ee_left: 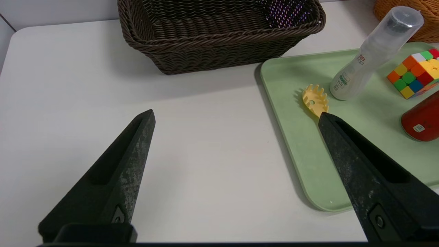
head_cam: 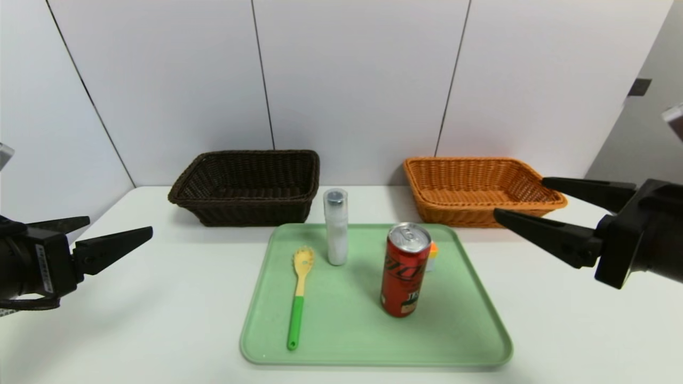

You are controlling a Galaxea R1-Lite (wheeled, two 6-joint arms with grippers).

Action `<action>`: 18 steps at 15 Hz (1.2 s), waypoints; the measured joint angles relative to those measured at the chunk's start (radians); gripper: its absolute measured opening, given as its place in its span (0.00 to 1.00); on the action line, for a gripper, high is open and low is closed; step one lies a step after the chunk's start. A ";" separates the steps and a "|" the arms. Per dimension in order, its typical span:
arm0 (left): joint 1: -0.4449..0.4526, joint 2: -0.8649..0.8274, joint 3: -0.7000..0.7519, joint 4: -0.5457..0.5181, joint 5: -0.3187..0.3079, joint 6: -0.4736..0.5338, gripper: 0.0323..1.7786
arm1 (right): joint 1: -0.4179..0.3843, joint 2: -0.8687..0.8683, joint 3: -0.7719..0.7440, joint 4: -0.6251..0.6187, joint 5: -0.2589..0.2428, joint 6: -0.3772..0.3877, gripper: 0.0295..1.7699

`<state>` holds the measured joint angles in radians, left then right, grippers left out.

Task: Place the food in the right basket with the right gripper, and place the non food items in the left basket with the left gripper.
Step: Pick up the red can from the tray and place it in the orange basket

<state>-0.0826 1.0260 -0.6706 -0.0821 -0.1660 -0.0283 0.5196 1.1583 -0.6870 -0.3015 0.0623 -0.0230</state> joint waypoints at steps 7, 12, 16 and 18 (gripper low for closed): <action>-0.030 0.064 0.117 -0.101 0.001 -0.016 0.95 | 0.102 0.025 0.283 -0.234 -0.018 0.003 0.97; -0.041 0.070 0.121 -0.098 0.001 -0.016 0.95 | 0.119 0.037 0.350 -0.241 0.009 0.006 0.97; -0.043 0.074 0.122 -0.095 0.000 -0.011 0.95 | 0.139 0.087 0.361 -0.320 0.011 -0.001 0.97; -0.044 0.076 0.119 -0.097 0.000 -0.010 0.95 | 0.149 0.134 0.362 -0.374 0.009 -0.003 0.97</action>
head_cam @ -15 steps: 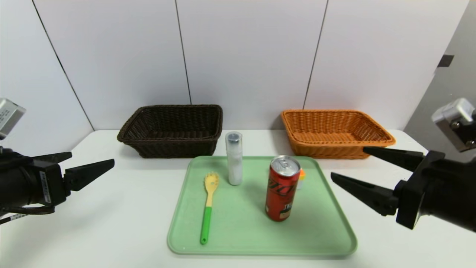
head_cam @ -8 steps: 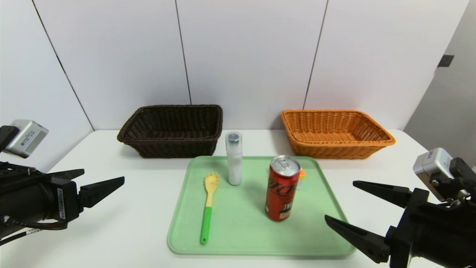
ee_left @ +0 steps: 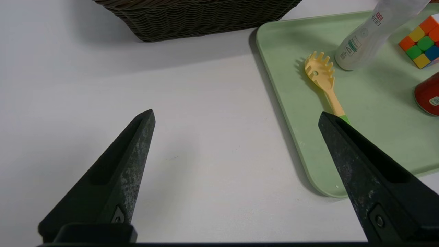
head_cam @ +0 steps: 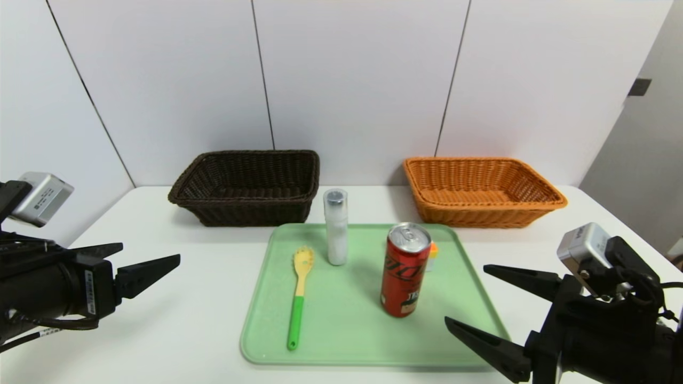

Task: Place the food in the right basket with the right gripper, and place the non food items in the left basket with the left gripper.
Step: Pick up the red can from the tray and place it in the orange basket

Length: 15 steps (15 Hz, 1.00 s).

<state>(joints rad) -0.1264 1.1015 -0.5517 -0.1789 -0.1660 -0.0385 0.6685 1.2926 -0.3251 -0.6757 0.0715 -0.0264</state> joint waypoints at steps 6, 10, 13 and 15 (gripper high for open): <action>-0.001 0.007 -0.008 -0.004 0.000 0.002 0.95 | 0.006 0.172 0.000 -0.206 -0.015 -0.014 0.97; -0.001 0.018 -0.023 -0.004 -0.002 0.002 0.95 | 0.006 0.285 -0.004 -0.323 -0.027 -0.017 0.97; -0.001 0.030 -0.036 -0.004 -0.001 0.002 0.95 | 0.008 0.366 -0.007 -0.420 -0.057 -0.019 0.97; -0.002 0.034 -0.037 -0.002 -0.001 0.002 0.95 | 0.011 0.405 -0.007 -0.461 -0.066 -0.018 0.97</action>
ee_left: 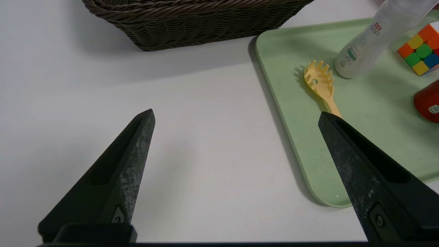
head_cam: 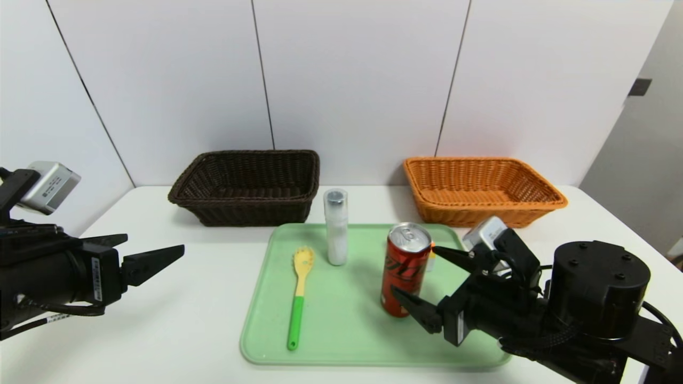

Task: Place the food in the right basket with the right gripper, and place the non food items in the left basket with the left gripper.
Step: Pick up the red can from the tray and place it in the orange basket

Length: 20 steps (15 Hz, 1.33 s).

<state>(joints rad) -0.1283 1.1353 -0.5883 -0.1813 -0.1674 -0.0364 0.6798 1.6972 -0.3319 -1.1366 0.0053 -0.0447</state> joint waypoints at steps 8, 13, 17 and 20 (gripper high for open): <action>-0.005 0.003 0.004 0.002 0.000 -0.001 0.95 | 0.004 0.108 -0.039 -0.104 -0.030 0.002 0.97; -0.005 0.003 0.005 0.004 0.000 -0.001 0.95 | 0.006 0.142 -0.042 -0.133 -0.031 0.002 0.97; -0.005 0.004 0.007 0.005 0.000 0.000 0.95 | 0.015 0.163 -0.056 -0.157 -0.030 0.003 0.97; -0.010 0.007 0.003 0.005 0.000 0.000 0.95 | 0.019 0.175 -0.061 -0.168 -0.030 0.002 0.97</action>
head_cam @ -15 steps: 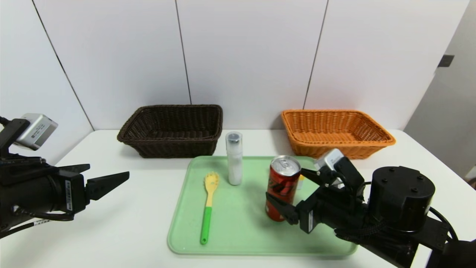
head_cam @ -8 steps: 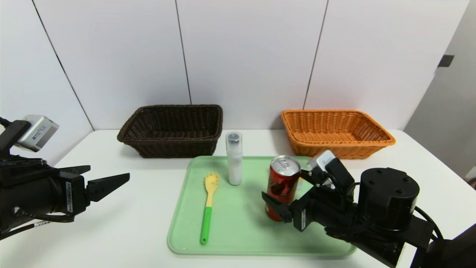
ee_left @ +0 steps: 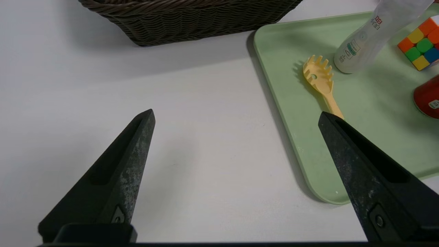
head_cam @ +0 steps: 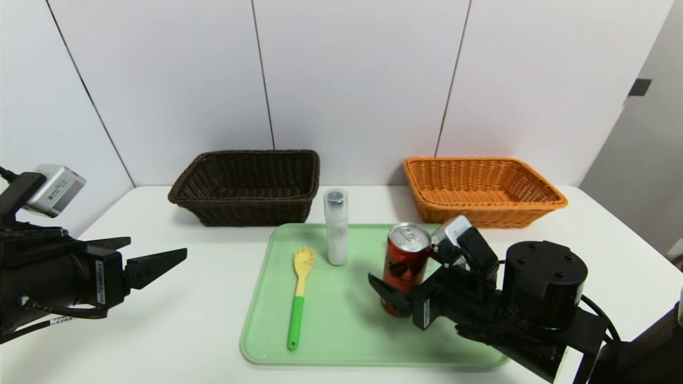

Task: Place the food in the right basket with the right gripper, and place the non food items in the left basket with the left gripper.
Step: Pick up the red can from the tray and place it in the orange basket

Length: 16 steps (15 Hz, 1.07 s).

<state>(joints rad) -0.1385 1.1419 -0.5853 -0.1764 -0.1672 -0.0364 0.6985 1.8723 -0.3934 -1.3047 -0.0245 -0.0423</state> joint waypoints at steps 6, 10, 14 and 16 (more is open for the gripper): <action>-0.005 0.002 0.001 0.000 0.001 0.000 0.95 | 0.002 0.010 -0.002 -0.010 0.000 0.000 0.97; -0.005 0.002 0.003 0.000 0.001 0.000 0.95 | 0.003 0.021 -0.004 -0.024 0.000 0.000 0.97; -0.013 0.003 0.002 0.000 0.001 0.000 0.95 | 0.004 0.026 -0.017 -0.029 0.000 0.001 0.97; -0.015 0.003 0.001 0.000 0.002 0.000 0.95 | 0.004 0.028 -0.023 -0.028 0.000 0.001 0.97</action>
<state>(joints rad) -0.1534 1.1449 -0.5840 -0.1764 -0.1649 -0.0368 0.7023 1.9002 -0.4166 -1.3330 -0.0245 -0.0409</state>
